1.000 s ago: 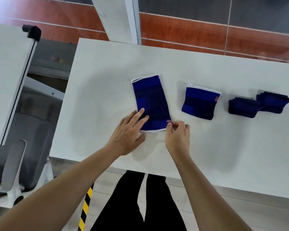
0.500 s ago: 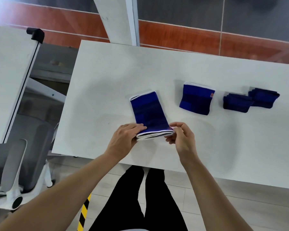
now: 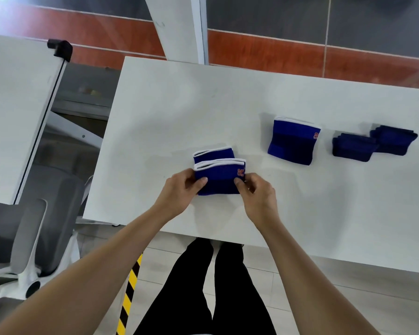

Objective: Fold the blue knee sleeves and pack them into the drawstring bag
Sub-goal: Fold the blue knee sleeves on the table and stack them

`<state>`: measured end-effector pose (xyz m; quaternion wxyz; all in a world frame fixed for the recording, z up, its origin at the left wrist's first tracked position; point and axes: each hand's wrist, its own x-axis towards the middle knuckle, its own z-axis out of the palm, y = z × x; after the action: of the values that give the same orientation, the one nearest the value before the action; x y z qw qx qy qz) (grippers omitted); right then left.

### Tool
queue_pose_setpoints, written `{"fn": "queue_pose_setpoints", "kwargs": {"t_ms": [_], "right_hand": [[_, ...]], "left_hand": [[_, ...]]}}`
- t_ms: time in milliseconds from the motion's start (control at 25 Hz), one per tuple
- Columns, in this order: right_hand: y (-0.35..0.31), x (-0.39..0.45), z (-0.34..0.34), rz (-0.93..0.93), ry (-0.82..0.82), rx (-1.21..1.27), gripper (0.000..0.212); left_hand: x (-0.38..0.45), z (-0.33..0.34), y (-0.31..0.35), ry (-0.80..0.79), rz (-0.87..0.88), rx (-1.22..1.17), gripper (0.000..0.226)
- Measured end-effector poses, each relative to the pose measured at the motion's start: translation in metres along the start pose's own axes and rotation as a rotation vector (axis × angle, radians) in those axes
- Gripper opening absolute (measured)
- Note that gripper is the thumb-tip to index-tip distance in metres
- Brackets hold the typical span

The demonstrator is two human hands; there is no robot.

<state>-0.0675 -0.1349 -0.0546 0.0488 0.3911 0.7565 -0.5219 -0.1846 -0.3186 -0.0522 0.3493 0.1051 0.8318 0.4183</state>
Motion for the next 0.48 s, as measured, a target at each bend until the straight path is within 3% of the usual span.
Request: {"fn": "queue_pose_setpoints", "kwargs": {"t_ms": [280,480], "right_hand": [[-0.009,0.025,0.014,-0.154,0.054,-0.252,0.022],[-0.017,0.036,0.026,-0.085,0.086,-0.338,0.025]], "left_hand": [[0.012,0.014,0.003,0.192,-0.07,0.144,0.028],[0.02,0.02,0.008,0.347,-0.137,0.22,0.035]]}}
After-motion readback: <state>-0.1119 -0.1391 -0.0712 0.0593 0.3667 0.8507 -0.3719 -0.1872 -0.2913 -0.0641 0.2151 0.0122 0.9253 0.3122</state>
